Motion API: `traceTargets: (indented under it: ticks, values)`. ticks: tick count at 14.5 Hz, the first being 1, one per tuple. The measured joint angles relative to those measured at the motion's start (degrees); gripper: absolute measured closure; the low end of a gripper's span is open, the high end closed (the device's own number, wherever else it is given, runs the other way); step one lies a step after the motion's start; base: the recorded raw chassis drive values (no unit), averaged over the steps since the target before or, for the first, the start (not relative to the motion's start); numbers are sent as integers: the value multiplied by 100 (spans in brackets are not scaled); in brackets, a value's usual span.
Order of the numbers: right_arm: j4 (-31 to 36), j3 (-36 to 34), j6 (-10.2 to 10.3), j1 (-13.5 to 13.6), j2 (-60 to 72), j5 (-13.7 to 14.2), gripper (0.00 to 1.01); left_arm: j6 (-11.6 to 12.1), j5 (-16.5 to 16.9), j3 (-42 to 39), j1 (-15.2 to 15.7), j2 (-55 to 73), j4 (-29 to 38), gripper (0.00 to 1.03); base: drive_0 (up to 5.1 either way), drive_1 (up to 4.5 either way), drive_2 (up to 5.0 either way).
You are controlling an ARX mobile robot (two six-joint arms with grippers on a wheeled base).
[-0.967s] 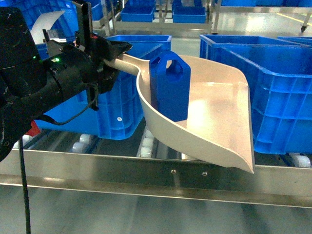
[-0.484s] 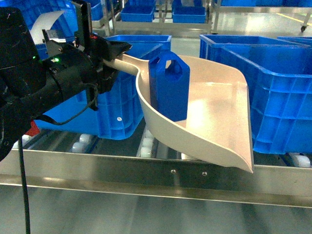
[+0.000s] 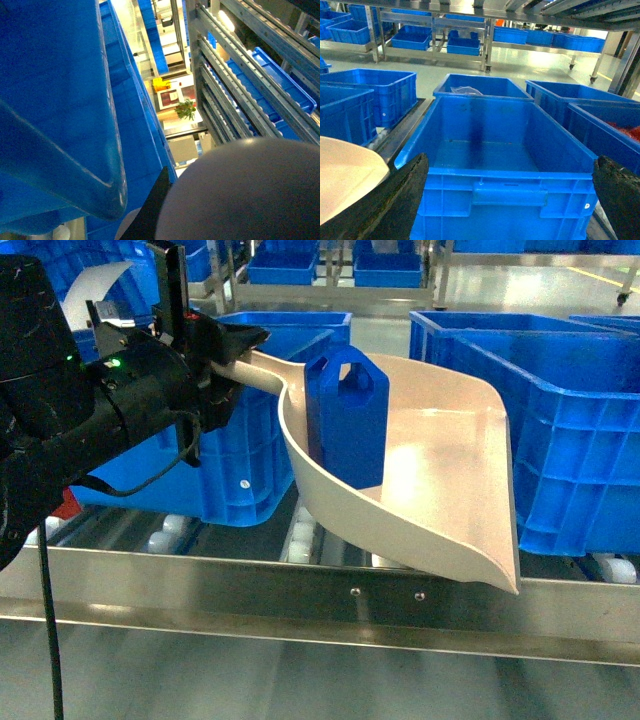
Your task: Place part in tray to right shelf
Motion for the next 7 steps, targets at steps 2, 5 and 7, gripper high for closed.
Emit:
traceTargets:
  ticks: [2,5,7]
  values:
    - [0,0,-2,0,0,0,3,0,0,0,0,0,0,90,0,0,0]
    - [0,0,0,0,0,0,3,2,0,0,0,0,0,90,0,0,0]
    - [0,0,0,0,0,0,3,2,0,0,0,0,0,90,0,0,0]
